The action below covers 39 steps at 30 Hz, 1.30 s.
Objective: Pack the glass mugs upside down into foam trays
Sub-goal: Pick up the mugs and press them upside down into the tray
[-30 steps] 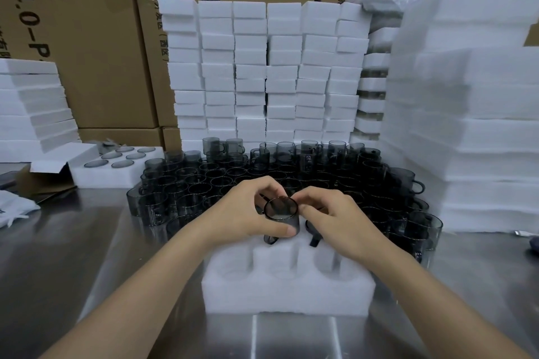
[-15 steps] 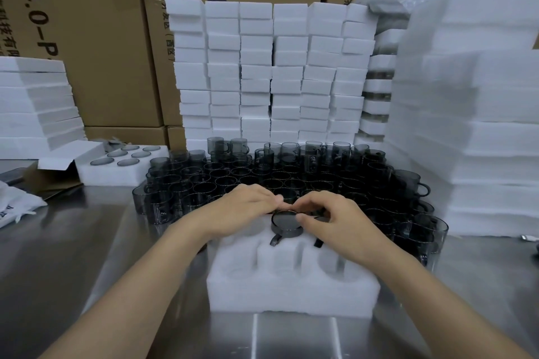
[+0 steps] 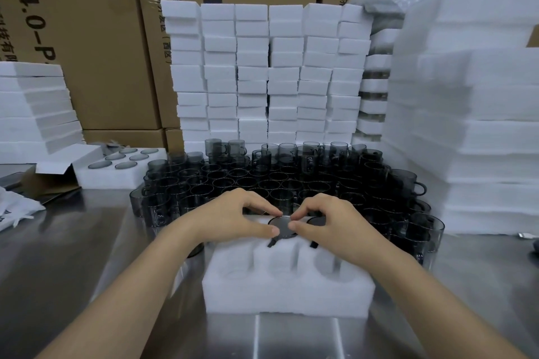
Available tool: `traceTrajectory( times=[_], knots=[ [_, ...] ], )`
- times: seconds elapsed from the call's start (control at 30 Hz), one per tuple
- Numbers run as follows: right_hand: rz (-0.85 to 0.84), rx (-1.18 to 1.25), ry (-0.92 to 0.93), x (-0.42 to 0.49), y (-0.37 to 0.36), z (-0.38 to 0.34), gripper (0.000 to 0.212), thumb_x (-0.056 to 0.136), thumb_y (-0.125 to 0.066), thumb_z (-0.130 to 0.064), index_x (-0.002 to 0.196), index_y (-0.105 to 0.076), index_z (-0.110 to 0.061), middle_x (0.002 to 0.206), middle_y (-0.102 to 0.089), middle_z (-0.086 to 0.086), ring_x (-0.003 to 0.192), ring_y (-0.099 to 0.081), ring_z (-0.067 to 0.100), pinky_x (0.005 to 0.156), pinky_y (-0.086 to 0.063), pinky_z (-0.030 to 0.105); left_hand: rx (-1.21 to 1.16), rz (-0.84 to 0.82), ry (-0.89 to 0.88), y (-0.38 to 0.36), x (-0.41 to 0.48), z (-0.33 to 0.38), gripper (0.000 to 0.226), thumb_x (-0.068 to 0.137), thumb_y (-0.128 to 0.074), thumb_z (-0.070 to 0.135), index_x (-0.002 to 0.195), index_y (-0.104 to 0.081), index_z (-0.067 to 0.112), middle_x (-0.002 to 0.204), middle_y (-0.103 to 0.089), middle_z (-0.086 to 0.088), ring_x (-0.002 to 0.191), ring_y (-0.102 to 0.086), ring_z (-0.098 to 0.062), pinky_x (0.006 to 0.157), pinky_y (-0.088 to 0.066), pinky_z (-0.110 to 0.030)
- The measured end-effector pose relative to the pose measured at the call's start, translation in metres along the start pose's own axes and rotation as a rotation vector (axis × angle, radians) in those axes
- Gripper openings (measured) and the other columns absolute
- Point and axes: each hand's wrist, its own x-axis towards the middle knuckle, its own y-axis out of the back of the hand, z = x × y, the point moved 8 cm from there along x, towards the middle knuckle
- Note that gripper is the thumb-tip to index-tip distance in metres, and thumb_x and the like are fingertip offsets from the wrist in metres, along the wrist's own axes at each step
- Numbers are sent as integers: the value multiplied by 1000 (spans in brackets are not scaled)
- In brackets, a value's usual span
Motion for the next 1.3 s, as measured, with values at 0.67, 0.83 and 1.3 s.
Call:
traceTrajectory(
  times=[0.67, 0.83, 1.3],
  knots=[
    [-2, -103, 22, 1, -7, 2, 6, 99, -67, -47, 93, -67, -45, 98, -67, -21, 82, -67, 4, 78, -60, 34, 289, 606, 183, 56, 64, -26, 34, 99, -68, 33, 134, -65, 33, 130, -65, 8, 121, -63, -17, 100, -56, -43],
    [10, -113, 28, -1, -6, 2, 4, 99, -65, -50, 95, -66, -47, 99, -64, -23, 86, -64, 3, 78, -58, 34, 259, 574, 481, 61, 93, -64, 58, 99, -69, 56, 140, -59, 17, 125, -70, -4, 103, -66, -25, 77, -53, -37],
    [21, -103, 39, -2, -8, 3, 5, 99, -64, -49, 101, -65, -45, 102, -64, -21, 84, -67, 3, 79, -58, 35, 197, 642, 498, 68, 121, -82, 19, 103, -71, 38, 105, -80, 21, 109, -77, 1, 102, -72, -28, 73, -50, -36]
  ],
)
